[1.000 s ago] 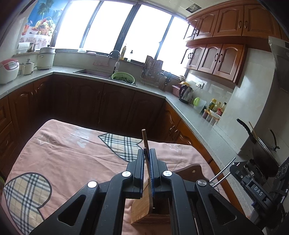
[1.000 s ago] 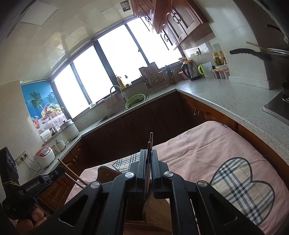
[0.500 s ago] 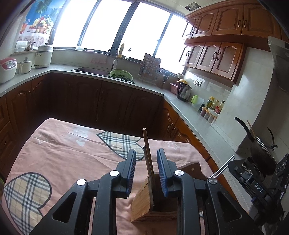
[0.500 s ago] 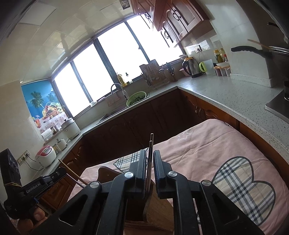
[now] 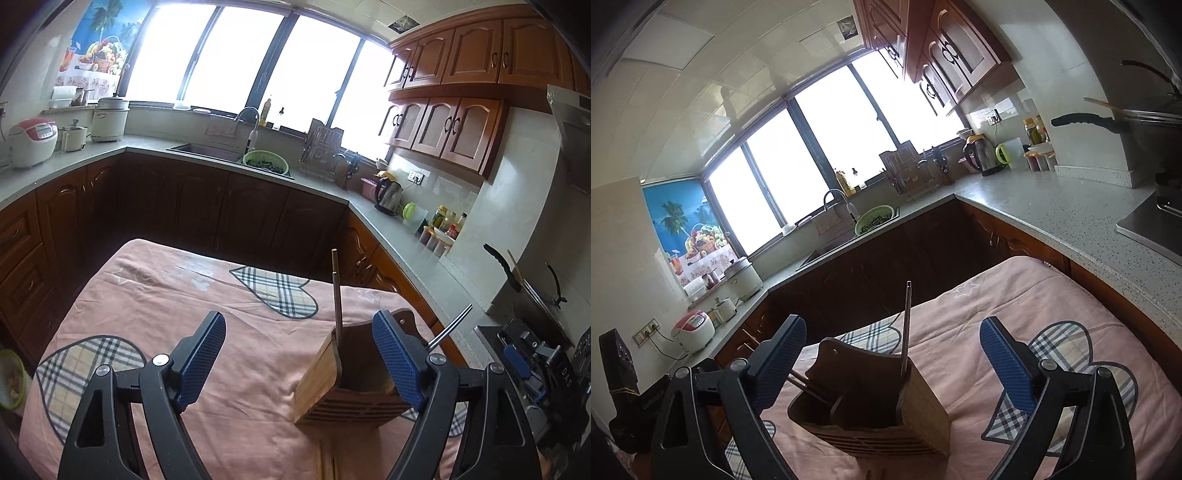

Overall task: Organize utensils
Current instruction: 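Withdraw both grippers and reach toward the remaining chopsticks and spoon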

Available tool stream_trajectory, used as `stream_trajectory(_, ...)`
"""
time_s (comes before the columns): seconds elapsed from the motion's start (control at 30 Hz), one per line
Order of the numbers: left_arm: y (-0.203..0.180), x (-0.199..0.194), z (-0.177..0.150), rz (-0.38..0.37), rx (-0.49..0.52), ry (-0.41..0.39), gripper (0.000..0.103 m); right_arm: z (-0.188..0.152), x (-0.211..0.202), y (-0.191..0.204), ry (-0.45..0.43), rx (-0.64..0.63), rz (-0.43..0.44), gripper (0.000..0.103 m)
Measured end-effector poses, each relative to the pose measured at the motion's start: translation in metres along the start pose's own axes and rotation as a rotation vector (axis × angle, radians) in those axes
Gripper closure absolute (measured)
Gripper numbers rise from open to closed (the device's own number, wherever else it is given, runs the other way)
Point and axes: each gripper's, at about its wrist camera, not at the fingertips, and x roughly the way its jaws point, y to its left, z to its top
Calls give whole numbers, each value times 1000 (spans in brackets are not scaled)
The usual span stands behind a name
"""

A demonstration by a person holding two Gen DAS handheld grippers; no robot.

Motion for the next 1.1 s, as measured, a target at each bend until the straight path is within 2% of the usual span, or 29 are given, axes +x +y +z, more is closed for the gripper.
stream_trajectory(0.27, 9, -47, -22, 15, 8, 17, 20, -15, -31, 10, 13, -16, 12, 3)
stream_trajectory(0.67, 23, -103, -55, 34, -1, 82, 20, -57, -69, 13, 106, -17, 4, 3)
stream_trajectory(1.1, 33, -133, -81, 64, 1, 150, 20, -94, -102, 15, 156, -52, -16, 3)
